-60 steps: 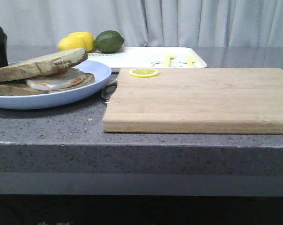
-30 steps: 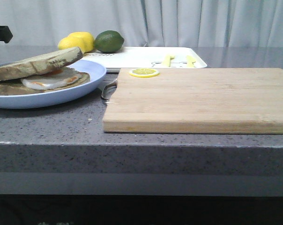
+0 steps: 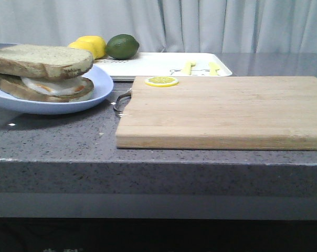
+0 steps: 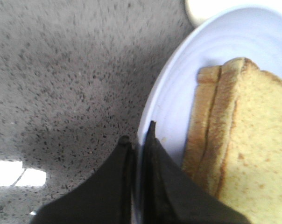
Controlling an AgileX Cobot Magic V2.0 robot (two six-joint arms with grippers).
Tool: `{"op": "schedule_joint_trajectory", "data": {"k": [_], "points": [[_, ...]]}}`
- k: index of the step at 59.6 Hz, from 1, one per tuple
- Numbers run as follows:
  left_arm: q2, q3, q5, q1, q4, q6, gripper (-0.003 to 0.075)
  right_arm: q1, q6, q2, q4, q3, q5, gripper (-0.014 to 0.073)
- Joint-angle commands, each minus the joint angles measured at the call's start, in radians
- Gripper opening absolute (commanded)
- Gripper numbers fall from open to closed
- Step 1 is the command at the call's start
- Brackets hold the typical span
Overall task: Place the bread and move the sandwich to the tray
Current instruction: 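Lift the plate with the left gripper and carry it onto the white tray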
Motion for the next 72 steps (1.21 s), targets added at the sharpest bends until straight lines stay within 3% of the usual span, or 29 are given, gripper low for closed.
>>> {"op": "schedule_joint_trajectory", "data": {"k": [1,24,56,72], "points": [[-0.058,-0.082,0.015,0.026,-0.169,0.045,-0.0019,0.0,-0.013,0.006,0.017,-0.026,-0.07,-0.0067],[0.067,-0.337,-0.008,-0.05,-0.237,0.056,-0.0019,0.0,-0.013,0.006,0.017,-0.026,-0.064,-0.0067],[0.652,-1.086,0.05,-0.174,-0.299,-0.069,-0.0019,0.0,-0.013,0.006,0.017,-0.026,-0.046,-0.0067],[0.756,-1.176,0.007,-0.176,-0.32,-0.094,-0.0019,0.0,-0.013,0.007,0.017,-0.026,-0.047,-0.0067]]}}
